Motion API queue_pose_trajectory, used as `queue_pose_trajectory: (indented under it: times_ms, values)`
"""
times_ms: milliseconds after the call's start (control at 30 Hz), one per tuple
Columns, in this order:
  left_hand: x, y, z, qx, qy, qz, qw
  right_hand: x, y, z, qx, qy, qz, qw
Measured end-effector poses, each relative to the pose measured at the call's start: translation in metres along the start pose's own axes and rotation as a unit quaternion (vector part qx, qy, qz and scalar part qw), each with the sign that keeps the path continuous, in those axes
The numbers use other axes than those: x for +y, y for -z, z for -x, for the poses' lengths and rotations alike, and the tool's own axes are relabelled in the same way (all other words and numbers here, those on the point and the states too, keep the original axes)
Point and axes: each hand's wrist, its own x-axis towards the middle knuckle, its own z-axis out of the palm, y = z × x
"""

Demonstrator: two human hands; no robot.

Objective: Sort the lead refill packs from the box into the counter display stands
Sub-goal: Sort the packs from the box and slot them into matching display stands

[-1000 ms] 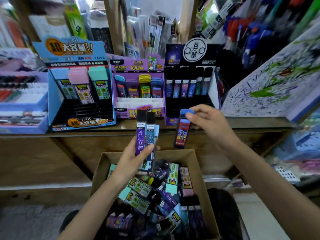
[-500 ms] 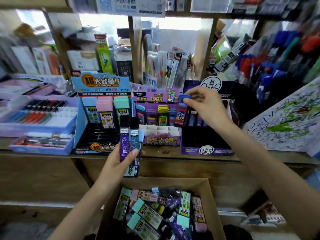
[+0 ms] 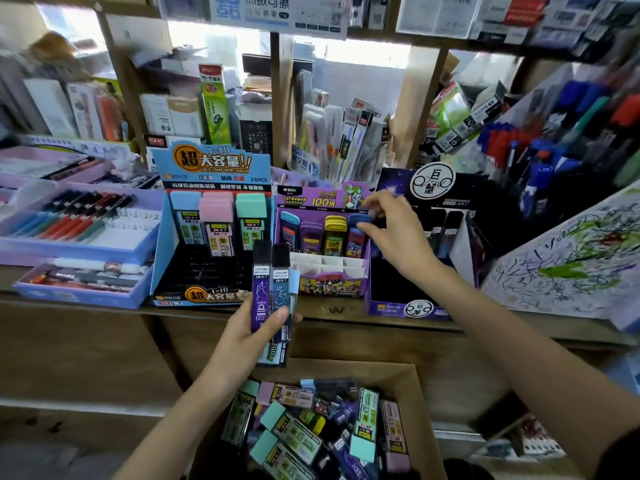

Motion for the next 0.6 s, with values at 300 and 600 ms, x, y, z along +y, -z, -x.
queue_pose_trajectory:
  times_ms: [300,600]
  values:
    - [-0.001,-0.001,0.001,-0.004,0.0,0.008,1.0,-0.01,0.001,0.015,0.046,0.071,0.084,0.993]
    - [0.005,-0.006,0.003,-0.037,0.001,0.018,0.999,-0.081,-0.018,0.041,-0.219,-0.125,-0.268,0.93]
